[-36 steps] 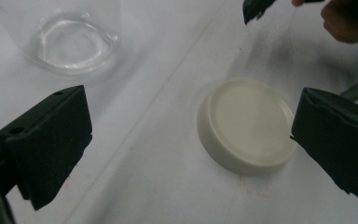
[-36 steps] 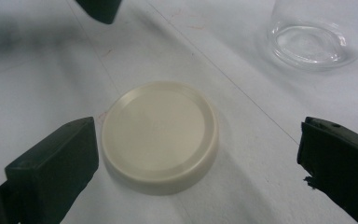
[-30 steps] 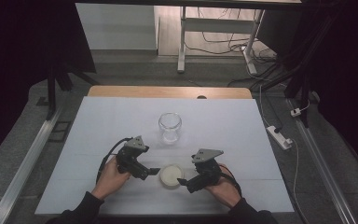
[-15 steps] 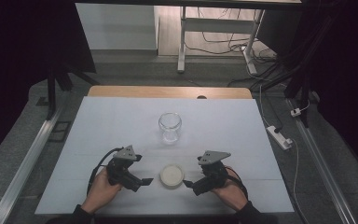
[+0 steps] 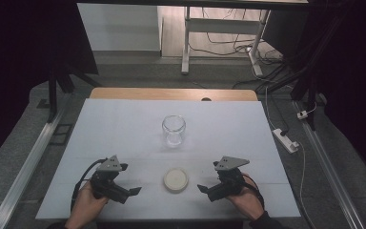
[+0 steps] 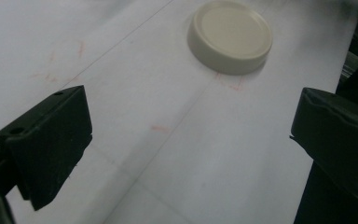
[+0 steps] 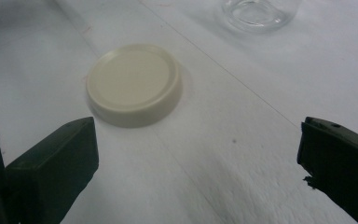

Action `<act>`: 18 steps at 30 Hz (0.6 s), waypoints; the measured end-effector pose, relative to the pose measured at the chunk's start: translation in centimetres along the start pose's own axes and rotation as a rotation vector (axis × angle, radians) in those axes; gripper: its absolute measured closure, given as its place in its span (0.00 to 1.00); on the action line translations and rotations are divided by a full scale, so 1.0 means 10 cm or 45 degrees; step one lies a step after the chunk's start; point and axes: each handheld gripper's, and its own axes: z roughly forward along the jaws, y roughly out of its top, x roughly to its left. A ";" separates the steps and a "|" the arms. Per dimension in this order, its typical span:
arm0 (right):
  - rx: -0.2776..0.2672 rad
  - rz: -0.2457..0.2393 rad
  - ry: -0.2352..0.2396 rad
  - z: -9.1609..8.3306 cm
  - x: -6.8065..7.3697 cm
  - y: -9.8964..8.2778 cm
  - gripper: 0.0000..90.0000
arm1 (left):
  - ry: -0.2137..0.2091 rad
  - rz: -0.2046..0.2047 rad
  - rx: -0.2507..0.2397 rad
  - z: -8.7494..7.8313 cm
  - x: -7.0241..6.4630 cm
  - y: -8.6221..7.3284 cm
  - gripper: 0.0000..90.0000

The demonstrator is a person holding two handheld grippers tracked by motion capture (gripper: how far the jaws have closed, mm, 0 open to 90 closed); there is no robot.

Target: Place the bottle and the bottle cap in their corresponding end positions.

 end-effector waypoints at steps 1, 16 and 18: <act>0.000 0.001 -0.005 -0.02 -0.01 -0.02 0.00 | 0.005 -0.007 -0.005 -0.03 0.00 -0.02 0.00; -0.025 0.105 -0.105 -0.34 -0.12 -0.28 0.00 | 0.087 -0.117 -0.059 -0.37 0.01 -0.40 0.00; -0.030 0.123 -0.126 -0.39 -0.14 -0.33 0.00 | 0.109 -0.124 -0.059 -0.41 0.01 -0.45 0.00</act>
